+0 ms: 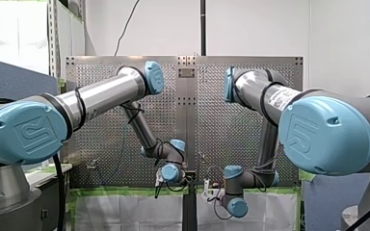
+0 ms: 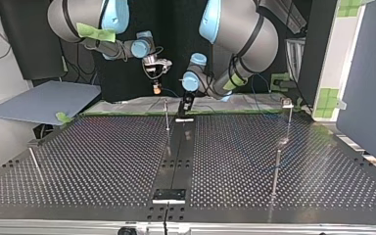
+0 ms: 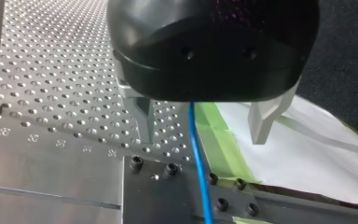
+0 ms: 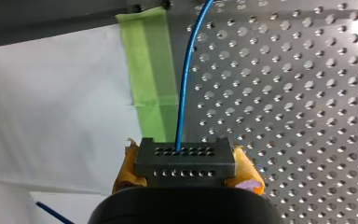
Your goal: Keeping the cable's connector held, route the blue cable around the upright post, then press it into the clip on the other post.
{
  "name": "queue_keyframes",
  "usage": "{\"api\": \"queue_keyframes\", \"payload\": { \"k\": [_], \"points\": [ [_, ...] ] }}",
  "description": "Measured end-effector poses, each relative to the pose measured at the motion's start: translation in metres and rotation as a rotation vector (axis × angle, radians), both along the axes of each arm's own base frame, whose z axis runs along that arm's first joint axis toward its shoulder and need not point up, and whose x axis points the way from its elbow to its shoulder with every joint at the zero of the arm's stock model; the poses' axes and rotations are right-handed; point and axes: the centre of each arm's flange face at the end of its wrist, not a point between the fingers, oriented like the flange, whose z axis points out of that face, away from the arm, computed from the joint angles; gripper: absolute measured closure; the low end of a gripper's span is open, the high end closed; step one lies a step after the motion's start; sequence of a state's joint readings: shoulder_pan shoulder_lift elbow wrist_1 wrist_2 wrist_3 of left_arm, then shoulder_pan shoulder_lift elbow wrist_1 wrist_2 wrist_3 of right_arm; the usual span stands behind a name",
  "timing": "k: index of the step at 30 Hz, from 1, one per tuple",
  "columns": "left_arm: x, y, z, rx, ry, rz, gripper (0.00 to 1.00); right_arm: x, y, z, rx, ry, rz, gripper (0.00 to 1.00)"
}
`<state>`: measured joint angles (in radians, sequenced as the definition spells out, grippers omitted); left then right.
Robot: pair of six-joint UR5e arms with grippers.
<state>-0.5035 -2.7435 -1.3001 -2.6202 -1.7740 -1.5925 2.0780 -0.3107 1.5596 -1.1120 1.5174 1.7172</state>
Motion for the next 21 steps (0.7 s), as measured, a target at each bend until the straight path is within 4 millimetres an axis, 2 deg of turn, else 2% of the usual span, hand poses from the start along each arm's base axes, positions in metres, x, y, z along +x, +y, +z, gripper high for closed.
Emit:
{"api": "queue_keyframes", "payload": {
  "k": [13, 21],
  "points": [
    [0.0013, 0.0045, 0.0007, 0.028, -0.016, 0.050, 0.00, -0.0035, -0.0012, -0.0012, 0.013, 0.006, -0.006, 1.00],
    [-0.0036, 0.0000, 0.0009, 0.070, -0.029, 0.046, 0.00, -0.0039, -0.0015, -0.0012, 0.014, 0.006, -0.005, 1.00]
  ]
}}
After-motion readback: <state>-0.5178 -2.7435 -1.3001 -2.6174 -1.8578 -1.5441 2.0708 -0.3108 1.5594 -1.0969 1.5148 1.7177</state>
